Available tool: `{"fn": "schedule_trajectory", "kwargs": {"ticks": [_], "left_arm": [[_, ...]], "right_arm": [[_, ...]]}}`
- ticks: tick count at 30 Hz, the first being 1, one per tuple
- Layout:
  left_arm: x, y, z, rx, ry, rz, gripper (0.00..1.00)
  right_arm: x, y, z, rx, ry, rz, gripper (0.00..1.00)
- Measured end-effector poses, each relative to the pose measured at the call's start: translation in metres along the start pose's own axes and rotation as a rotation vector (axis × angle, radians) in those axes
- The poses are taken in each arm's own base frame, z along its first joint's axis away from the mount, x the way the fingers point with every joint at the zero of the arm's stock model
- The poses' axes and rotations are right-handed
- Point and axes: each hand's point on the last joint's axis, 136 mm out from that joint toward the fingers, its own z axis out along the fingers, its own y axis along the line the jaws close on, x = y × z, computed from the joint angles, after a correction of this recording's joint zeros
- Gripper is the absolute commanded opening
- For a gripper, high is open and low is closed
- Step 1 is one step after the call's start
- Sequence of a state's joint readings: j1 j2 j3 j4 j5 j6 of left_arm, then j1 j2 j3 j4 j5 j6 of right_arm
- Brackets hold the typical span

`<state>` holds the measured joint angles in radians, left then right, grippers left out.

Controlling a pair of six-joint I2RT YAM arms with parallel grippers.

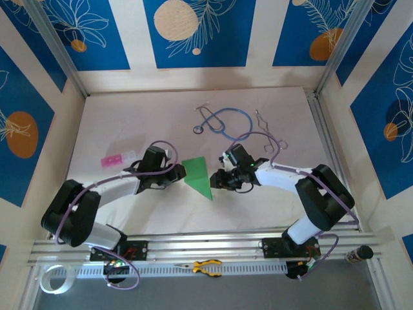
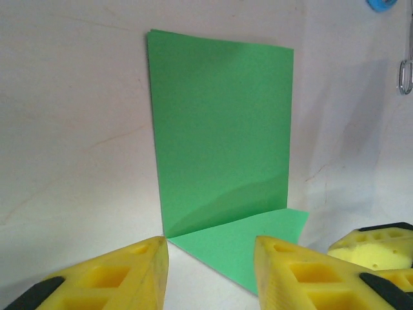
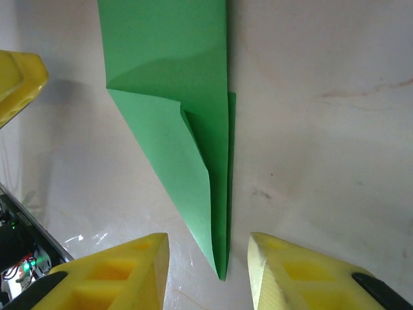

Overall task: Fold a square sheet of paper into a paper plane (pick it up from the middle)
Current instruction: Third fold the triangle at the center of the table, then fourth fold the wing at the center of the table.

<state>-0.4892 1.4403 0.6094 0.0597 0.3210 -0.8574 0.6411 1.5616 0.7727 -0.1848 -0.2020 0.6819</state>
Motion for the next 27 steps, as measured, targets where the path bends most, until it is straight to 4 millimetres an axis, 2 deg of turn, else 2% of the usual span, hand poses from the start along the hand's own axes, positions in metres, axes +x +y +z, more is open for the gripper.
{"fn": "schedule_trajectory", "kwargs": {"ticks": [8, 15, 27], "left_arm": [[0.017, 0.005, 0.014, 0.032, 0.124, -0.050, 0.43], [0.018, 0.005, 0.014, 0.031, 0.129, -0.058, 0.43], [0.016, 0.005, 0.016, 0.027, 0.132, -0.061, 0.43]], "right_arm": [[-0.005, 0.005, 0.007, -0.002, 0.017, -0.018, 0.35], [-0.009, 0.004, 0.017, 0.006, 0.039, -0.010, 0.32], [-0.036, 0.014, 0.031, 0.006, 0.026, -0.041, 0.29]]}}
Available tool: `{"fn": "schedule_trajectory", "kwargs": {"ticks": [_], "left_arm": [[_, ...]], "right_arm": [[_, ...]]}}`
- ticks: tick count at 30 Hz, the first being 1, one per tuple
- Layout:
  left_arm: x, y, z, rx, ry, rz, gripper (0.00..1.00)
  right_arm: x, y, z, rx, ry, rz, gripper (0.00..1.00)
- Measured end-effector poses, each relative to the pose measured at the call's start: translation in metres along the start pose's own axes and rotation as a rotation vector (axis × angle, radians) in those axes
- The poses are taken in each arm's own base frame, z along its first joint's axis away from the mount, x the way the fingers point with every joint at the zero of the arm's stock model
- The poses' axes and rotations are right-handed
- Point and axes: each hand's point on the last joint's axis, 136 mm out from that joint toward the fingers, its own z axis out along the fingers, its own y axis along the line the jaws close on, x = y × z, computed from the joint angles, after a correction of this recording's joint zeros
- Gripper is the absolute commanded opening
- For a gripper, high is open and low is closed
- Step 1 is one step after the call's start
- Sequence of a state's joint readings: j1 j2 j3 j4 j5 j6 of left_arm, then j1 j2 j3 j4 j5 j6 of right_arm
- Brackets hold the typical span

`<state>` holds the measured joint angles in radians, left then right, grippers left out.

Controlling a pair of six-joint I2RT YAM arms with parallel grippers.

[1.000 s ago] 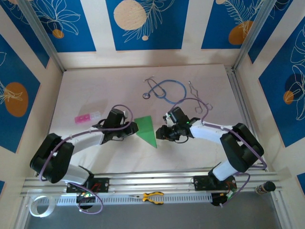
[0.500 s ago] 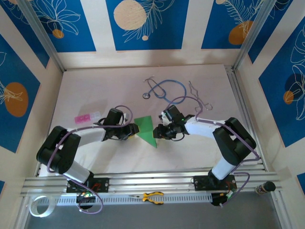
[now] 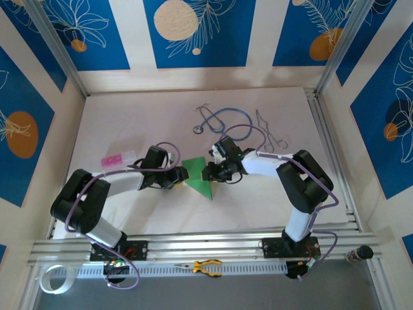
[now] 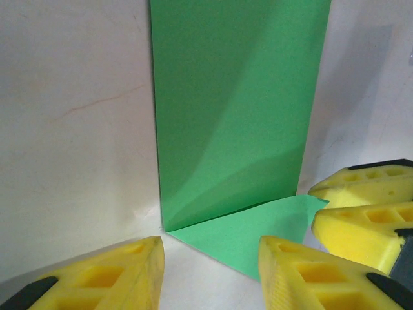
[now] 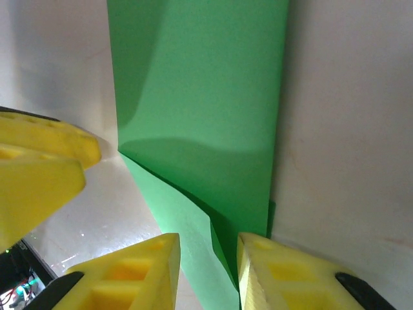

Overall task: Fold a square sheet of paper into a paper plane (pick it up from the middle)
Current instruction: Fourth fold the wing at the center of the table.

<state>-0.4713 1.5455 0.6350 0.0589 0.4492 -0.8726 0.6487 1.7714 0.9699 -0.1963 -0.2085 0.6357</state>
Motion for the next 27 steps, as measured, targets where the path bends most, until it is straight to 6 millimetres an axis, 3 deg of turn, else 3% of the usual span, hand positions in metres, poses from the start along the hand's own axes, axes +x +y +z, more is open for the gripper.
{"fn": "schedule_trajectory", "kwargs": {"ticks": [16, 27], "left_arm": [[-0.001, -0.002, 0.001, 0.006, 0.013, 0.012, 0.46], [-0.006, -0.005, 0.003, 0.039, 0.034, -0.004, 0.50]], "right_arm": [[0.003, -0.002, -0.003, -0.004, -0.006, -0.019, 0.12], [0.003, -0.010, -0.010, -0.028, -0.039, -0.009, 0.09]]}}
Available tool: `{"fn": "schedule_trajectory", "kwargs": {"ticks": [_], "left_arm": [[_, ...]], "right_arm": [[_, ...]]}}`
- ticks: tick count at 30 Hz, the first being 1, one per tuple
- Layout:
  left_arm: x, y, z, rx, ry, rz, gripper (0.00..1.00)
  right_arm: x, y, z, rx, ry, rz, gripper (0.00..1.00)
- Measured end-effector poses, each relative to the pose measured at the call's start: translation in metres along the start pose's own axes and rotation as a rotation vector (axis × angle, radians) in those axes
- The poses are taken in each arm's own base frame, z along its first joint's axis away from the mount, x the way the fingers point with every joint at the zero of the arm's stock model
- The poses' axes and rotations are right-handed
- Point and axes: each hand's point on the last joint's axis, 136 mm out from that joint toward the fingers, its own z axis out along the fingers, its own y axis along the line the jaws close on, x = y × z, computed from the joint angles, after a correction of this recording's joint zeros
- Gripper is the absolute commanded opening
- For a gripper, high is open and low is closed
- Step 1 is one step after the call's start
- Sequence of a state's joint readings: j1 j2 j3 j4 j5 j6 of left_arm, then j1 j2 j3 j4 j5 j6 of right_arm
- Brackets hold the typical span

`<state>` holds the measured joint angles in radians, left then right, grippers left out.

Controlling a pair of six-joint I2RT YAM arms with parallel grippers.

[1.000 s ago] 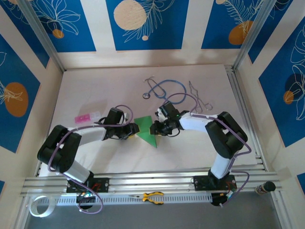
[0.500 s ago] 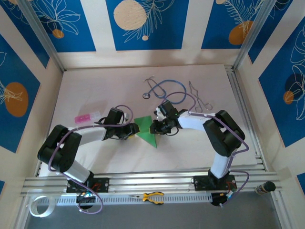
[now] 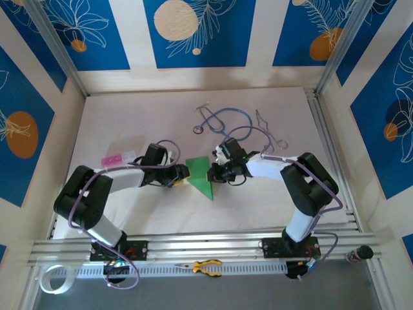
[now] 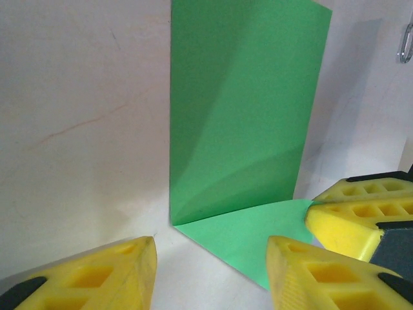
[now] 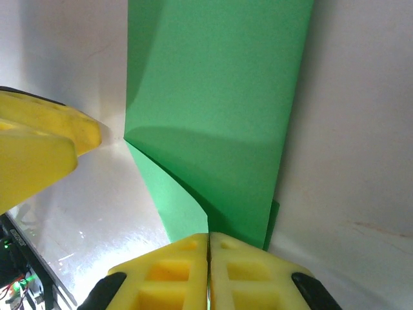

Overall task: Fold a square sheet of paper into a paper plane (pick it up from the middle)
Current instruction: Fourth fold the wing at the center of the table.

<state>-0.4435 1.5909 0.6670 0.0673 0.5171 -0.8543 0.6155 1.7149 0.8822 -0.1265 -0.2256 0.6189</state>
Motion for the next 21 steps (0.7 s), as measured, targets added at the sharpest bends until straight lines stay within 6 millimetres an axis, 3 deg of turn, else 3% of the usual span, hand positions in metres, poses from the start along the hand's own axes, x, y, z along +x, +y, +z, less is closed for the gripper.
{"fn": "schedule_trajectory", "kwargs": {"ticks": [21], "left_arm": [[-0.003, -0.005, 0.010, 0.081, 0.047, -0.047, 0.51]], "right_arm": [[-0.001, 0.012, -0.019, -0.145, -0.058, -0.011, 0.07]]}}
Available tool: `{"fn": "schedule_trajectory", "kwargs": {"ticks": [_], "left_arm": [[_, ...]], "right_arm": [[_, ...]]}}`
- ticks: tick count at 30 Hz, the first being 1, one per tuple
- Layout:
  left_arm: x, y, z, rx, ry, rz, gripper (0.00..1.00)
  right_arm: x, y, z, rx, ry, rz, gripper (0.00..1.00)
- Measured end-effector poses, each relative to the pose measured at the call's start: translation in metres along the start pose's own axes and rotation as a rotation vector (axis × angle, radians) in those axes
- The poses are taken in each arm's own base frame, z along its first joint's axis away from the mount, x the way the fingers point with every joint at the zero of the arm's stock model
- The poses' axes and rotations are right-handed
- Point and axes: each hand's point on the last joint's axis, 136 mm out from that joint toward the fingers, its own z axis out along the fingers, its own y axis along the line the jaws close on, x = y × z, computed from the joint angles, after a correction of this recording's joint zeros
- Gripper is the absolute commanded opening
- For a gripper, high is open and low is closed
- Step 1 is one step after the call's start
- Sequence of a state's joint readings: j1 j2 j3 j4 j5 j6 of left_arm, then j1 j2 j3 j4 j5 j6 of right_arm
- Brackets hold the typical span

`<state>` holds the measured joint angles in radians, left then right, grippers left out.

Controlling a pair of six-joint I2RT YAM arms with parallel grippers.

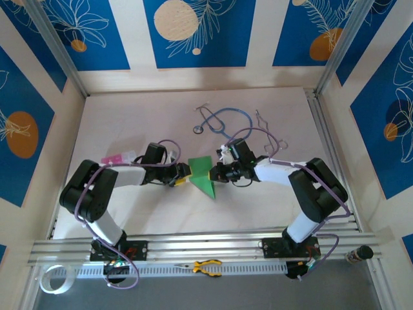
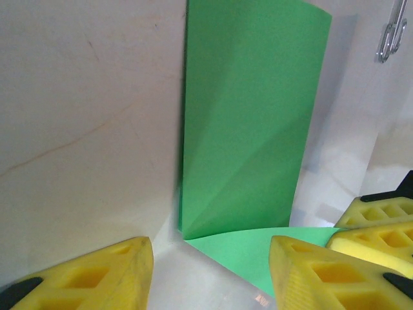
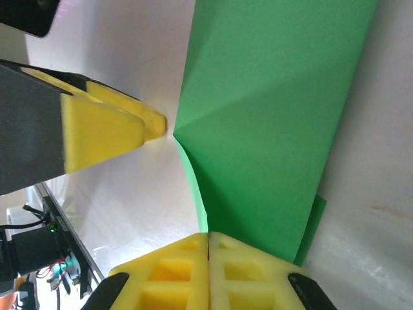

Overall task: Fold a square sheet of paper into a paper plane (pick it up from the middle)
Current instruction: Fourth fold the wing at the center of the table.

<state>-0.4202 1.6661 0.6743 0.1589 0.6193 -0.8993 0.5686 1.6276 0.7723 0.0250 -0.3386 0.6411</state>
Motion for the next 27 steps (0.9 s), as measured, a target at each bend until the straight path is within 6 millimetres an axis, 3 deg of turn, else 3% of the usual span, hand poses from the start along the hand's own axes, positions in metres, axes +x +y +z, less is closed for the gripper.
{"fn": "schedule_trajectory", "kwargs": {"ticks": [9, 27], "left_arm": [[-0.002, -0.003, 0.002, 0.018, 0.005, -0.013, 0.50], [-0.017, -0.017, 0.014, 0.102, -0.009, -0.019, 0.40]], "right_arm": [[-0.004, 0.005, -0.007, -0.064, -0.024, 0.010, 0.06], [-0.002, 0.006, -0.007, -0.092, -0.018, 0.011, 0.06]]}}
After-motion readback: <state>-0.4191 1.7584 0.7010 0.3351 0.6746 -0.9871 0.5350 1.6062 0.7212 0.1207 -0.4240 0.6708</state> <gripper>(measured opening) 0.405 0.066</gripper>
